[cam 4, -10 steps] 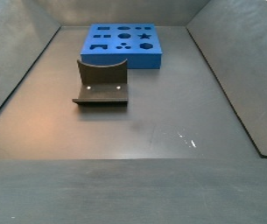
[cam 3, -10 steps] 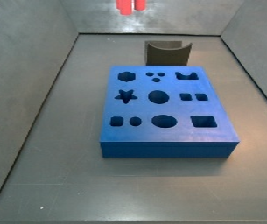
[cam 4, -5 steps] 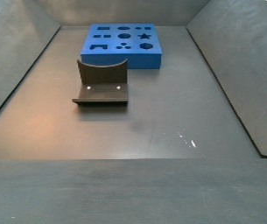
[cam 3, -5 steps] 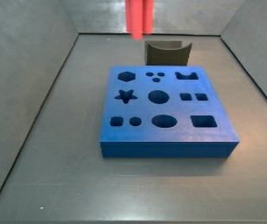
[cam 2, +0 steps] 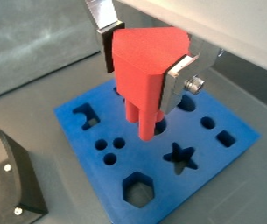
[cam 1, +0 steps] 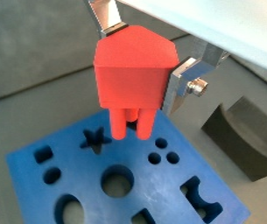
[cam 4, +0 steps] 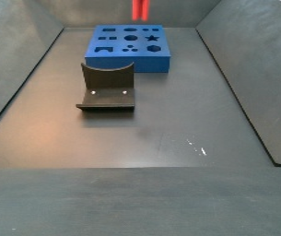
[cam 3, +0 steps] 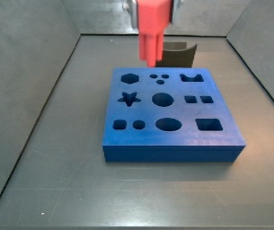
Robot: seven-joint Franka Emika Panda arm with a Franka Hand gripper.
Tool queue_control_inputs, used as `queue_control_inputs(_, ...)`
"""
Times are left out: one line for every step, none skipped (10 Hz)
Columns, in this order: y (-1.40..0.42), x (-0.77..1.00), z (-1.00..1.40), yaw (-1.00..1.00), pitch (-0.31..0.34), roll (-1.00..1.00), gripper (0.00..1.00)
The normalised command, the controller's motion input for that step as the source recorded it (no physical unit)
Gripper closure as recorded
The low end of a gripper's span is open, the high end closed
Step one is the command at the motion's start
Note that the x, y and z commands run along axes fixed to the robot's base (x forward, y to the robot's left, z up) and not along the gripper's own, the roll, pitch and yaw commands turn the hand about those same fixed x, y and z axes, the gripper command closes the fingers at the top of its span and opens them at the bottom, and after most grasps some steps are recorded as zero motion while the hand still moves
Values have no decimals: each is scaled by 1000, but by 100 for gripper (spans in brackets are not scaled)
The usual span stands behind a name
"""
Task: Insert the 3 prong object.
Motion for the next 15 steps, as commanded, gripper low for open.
queue_control_inputs(309, 257, -389, 154, 0, 36, 100)
queue_control_inputs(294, 257, -346, 157, 0, 44, 100)
queue_control_inputs(249, 249, -346, 157, 0, 51, 100)
queue_control_inputs(211, 211, -403, 140, 0, 49, 100)
queue_control_inputs(206, 197, -449, 151, 0, 79, 100)
queue_control_inputs(206, 174, -443, 149, 0, 89, 100)
queue_control_inputs(197, 151, -417, 120, 0, 74, 100)
queue_control_inputs(194, 126, -366, 83, 0, 67, 100)
queue_control_inputs(163, 106, -349, 54, 0, 70, 100)
queue_control_inputs(157, 71, -360, 34, 0, 69, 100)
queue_control_inputs(146, 71, -349, 29, 0, 54, 100)
queue_control_inputs(111, 123, -349, 14, 0, 41, 100)
queue_control_inputs(0, 140, -366, 0, 0, 0, 100)
queue_control_inputs(-103, 83, -303, -140, 0, 0, 100)
queue_control_inputs(-189, 20, -171, -246, 0, -41, 100)
